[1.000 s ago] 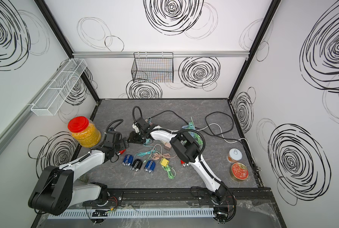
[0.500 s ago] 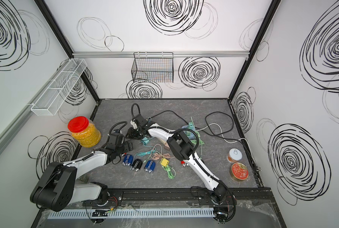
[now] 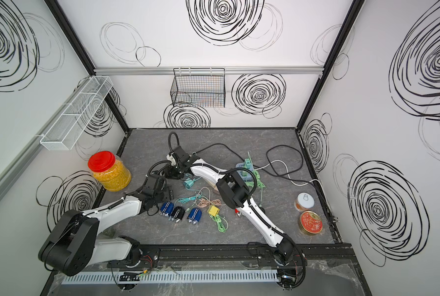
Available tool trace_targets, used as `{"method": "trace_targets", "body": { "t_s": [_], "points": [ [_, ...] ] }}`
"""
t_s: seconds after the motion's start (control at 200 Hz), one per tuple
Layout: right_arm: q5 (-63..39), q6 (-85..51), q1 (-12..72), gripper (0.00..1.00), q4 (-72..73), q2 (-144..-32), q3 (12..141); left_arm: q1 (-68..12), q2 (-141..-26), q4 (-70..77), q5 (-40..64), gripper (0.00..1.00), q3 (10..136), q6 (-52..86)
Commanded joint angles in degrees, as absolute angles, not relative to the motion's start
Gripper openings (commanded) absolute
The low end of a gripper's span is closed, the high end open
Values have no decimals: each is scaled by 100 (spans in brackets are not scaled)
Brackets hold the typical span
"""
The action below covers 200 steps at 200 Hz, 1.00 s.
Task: Unplug the electric shaver
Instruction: Pick up the electric shaver from the center of the board.
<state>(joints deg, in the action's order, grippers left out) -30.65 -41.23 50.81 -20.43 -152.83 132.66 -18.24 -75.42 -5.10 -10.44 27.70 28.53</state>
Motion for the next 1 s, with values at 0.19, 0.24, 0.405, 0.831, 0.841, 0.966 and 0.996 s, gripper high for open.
{"method": "trace_targets", "body": {
  "t_s": [0.19, 0.24, 0.405, 0.831, 0.841, 0.966, 0.996],
  "points": [
    [-3120, -4055, 5067, 44, -2212, -15380, 13468, -1843, -7710, -843, -1132, 67, 2984, 2875],
    [-3129, -4059, 5071, 44, -2209, -15387, 13474, -1837, -7795, -813, -1121, 69, 3001, 2861],
    [-3162, -4051, 5097, 44, -2249, -15362, 13482, -1793, -8124, -781, -974, 72, 3110, 2822],
    [-3335, -3999, 5178, 47, -2098, -14620, 12695, -1502, -6979, -676, -966, 16, 3017, 2822],
    [-3339, -3995, 5195, 47, -2082, -14593, 12664, -1490, -6948, -683, -973, 16, 3022, 2817],
    [-3456, -4059, 5254, 48, -1892, -14480, 12455, -1342, -6802, -709, -890, 16, 3066, 2742],
    [-3498, -4094, 5256, 48, -1842, -14492, 12456, -1336, -6826, -709, -842, 16, 3076, 2734]
  ]
}}
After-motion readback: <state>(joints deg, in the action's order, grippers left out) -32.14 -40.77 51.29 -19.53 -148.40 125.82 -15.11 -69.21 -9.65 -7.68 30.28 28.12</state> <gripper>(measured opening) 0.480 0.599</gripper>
